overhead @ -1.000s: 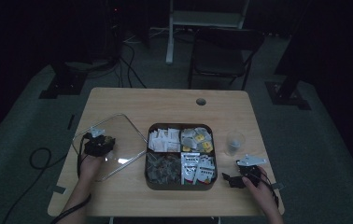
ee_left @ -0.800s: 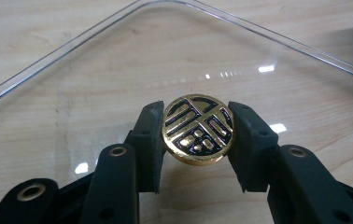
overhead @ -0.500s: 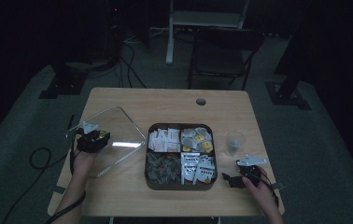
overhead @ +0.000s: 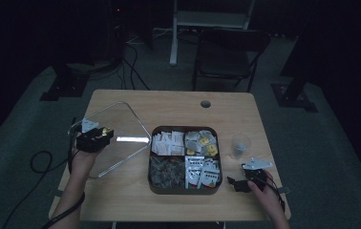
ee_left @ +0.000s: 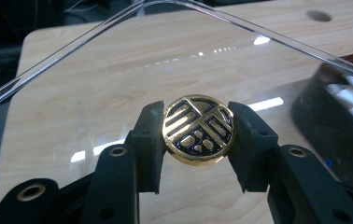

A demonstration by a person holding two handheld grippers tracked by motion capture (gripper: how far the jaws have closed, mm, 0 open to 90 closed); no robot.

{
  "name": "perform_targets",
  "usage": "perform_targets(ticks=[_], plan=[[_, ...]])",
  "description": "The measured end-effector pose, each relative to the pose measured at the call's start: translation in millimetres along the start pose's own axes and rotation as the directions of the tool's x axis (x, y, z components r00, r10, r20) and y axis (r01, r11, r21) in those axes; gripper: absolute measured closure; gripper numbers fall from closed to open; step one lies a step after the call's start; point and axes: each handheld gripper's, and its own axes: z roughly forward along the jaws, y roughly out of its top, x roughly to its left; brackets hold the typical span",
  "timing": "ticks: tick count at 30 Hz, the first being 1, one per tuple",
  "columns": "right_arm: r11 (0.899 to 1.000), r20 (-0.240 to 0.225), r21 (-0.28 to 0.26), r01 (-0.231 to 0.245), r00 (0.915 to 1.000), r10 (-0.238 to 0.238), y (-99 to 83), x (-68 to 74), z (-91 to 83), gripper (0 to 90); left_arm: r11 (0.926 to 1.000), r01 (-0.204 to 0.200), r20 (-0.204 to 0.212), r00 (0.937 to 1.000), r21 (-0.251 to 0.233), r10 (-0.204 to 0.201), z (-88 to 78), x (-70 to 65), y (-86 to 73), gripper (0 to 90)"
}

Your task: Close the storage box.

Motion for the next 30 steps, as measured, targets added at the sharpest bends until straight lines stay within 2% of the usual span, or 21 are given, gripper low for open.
perform_targets(ticks=[5,11,15,19,23,30], plan=[[1.0,0.0,0.0,0.0,1.0,0.0,0.0,0.0,0.0,12.4,0.9986,-0.053,0.047,0.9975,-0.01,0.053,-0.7,-19.2,9.3,59.7],[1.0,0.0,0.0,0.0,1.0,0.0,0.0,0.0,0.0,12.4,0.9952,-0.094,0.114,0.9888,-0.027,0.097,0.7,-44.0,20.0,59.7],[1.0,0.0,0.0,0.0,1.0,0.0,0.0,0.0,0.0,12.4,0.9912,-0.129,0.142,0.981,-0.028,0.132,5.1,-59.3,25.1,59.7],[1.0,0.0,0.0,0.001,1.0,-0.001,0.0,-0.1,0.0,12.4,0.9851,-0.171,0.176,0.9693,-0.021,0.172,8.2,-74.5,28.9,59.7],[1.0,0.0,0.0,0.0,1.0,0.0,0.0,-0.1,0.0,12.4,0.9812,-0.192,0.21,0.9585,-0.022,0.192,9.8,-85.9,30.8,59.7],[1.0,0.0,-0.001,0.001,1.0,-0.001,0.0,-0.1,0.0,12.4,0.976,-0.216,0.25,0.9439,-0.028,0.216,11.3,-103.0,32.7,59.7]])
